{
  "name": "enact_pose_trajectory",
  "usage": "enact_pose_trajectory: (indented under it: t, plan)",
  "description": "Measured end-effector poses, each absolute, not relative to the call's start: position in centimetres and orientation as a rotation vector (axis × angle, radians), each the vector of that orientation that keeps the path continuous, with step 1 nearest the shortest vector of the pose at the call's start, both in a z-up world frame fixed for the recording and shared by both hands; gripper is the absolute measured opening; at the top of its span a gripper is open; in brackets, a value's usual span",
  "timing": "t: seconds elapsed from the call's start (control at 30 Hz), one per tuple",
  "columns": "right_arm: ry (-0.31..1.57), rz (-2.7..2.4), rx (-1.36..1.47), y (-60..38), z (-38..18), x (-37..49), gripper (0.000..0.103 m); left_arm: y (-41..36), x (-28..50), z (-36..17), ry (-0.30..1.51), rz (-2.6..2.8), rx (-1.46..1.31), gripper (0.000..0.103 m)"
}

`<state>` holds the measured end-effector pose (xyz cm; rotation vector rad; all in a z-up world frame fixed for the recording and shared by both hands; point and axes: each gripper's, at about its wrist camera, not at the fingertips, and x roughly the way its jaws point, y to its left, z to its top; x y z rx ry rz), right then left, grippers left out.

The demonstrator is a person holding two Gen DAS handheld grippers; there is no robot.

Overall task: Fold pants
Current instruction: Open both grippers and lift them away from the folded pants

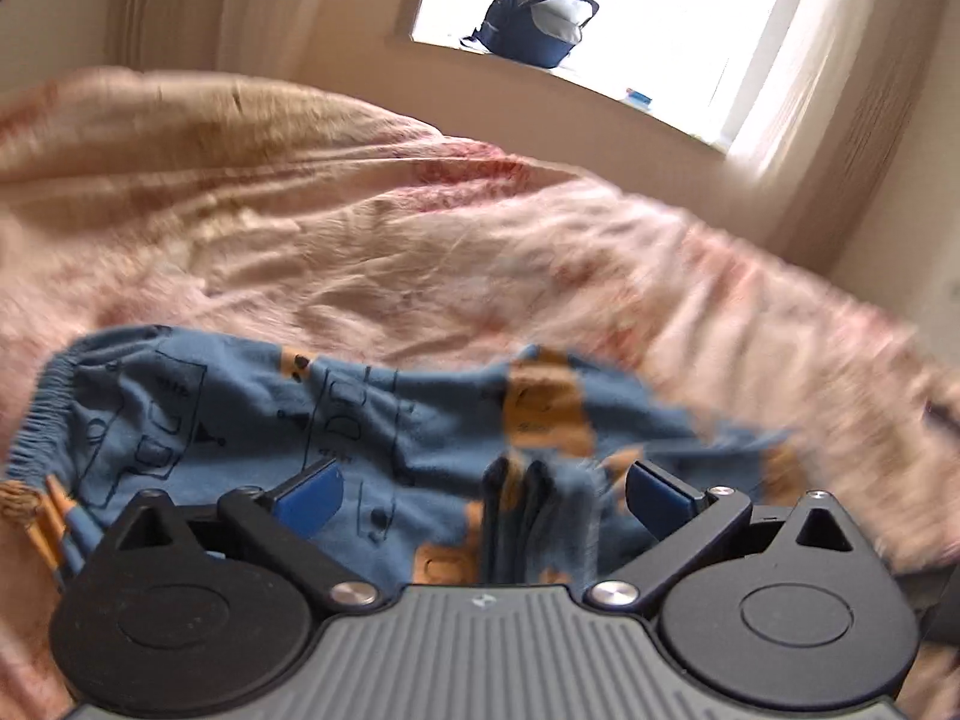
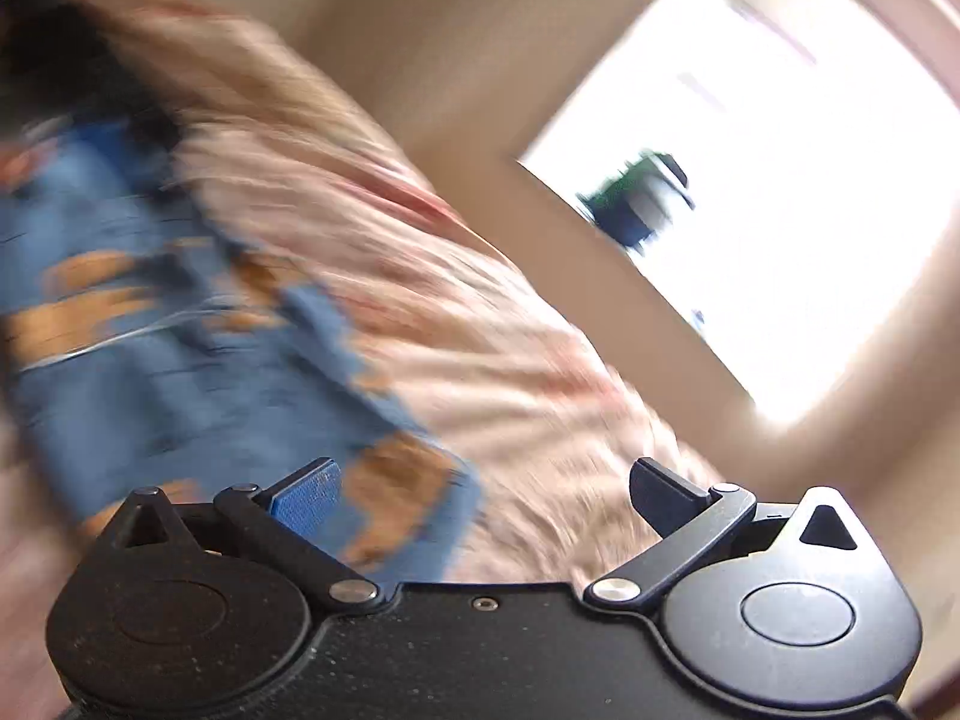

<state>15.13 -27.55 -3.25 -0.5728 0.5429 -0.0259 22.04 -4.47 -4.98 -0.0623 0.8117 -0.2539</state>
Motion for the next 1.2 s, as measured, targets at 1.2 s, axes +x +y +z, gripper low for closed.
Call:
enact_pose_trajectory:
  t: [1.2]
  plan:
    - [0.624,0.007,-0.793,-25.4,-5.8,8.7,0.102,-4.1,17.0,-5.6,0.827,-0.276,0.125,0.103]
